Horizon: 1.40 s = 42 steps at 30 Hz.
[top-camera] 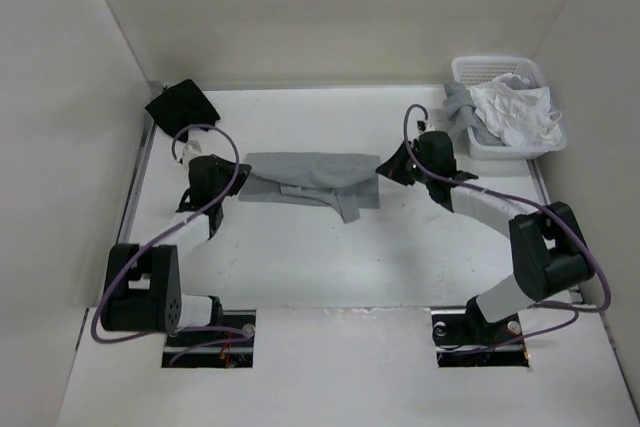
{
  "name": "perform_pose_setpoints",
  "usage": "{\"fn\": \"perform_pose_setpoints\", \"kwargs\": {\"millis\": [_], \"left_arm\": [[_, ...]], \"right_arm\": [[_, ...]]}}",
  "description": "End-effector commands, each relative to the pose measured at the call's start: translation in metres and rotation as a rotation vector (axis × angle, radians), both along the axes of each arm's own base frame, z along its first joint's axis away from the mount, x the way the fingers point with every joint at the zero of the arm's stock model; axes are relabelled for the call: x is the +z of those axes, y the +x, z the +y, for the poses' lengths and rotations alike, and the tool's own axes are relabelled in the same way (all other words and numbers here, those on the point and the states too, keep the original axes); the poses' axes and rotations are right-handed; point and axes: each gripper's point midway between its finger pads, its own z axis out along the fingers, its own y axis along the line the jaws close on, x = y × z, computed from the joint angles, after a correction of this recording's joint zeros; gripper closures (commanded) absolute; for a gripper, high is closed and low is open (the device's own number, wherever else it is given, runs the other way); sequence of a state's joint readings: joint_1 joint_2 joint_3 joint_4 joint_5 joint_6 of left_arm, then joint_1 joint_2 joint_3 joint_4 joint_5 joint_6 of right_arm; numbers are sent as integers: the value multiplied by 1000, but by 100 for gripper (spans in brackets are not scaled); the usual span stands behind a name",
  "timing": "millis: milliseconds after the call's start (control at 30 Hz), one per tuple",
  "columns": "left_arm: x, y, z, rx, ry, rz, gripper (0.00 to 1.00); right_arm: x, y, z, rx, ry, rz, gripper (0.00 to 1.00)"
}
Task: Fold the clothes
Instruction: Fold the tank top
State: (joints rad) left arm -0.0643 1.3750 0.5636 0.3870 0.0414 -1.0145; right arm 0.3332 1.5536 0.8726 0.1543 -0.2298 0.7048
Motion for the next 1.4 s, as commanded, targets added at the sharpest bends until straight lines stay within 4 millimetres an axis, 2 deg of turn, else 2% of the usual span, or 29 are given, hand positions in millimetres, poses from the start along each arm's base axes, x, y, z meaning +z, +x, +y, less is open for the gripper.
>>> {"fn": "perform_pose_setpoints", "kwargs": {"millis": [0,133,233,267,300,433,500,633,800,933,1000,1067,1133,1233,1300,1367], "left_arm": [[41,-12,6,-7,-24,-159,98],[21,-34,12,-17,-13,-127,97],[-2,-50,17,-13,-32,-81,97],[-1,-54,18,-17,-48,-86,97],[2,-57,18,-18,-59,-98,97],[40,-66,22,-11,-111,-205,98],[52,-70,20,-16,-131,-229,98],[58,-79,18,-32,-153,-231,98],[14,-101,19,-25,-176,-104,99],[-4,-123,27,-17,-189,-50,99],[-26,-134,25,-20,-173,20,99],[-47,-140,30,1,-134,78,94],[-54,-141,40,32,-111,103,83],[-36,-130,50,62,-93,49,69],[-18,-121,53,73,-84,-3,68],[-5,-113,46,52,-77,-45,68]], "right_arm": [[19,-5,0,-33,14,-113,99],[-13,-42,9,-9,-7,-62,98],[-34,-60,3,-38,-22,-24,98],[-37,-65,0,-50,-19,-18,99],[-36,-69,-2,-51,-12,-24,99],[-17,-79,-6,-40,7,-67,99],[-11,-83,-7,-32,18,-76,99],[-8,-95,-8,-7,27,-68,99],[-35,-116,-17,-19,1,25,99],[-58,-132,-23,-44,-6,105,99],[-65,-136,-27,-54,-11,131,98],[-70,-131,-37,-96,-25,142,86],[-67,-127,-39,-105,-24,128,68],[-56,-119,-33,-87,-11,92,51],[-54,-113,-26,-63,-3,91,46],[-57,-108,-17,-29,10,105,45]]}}
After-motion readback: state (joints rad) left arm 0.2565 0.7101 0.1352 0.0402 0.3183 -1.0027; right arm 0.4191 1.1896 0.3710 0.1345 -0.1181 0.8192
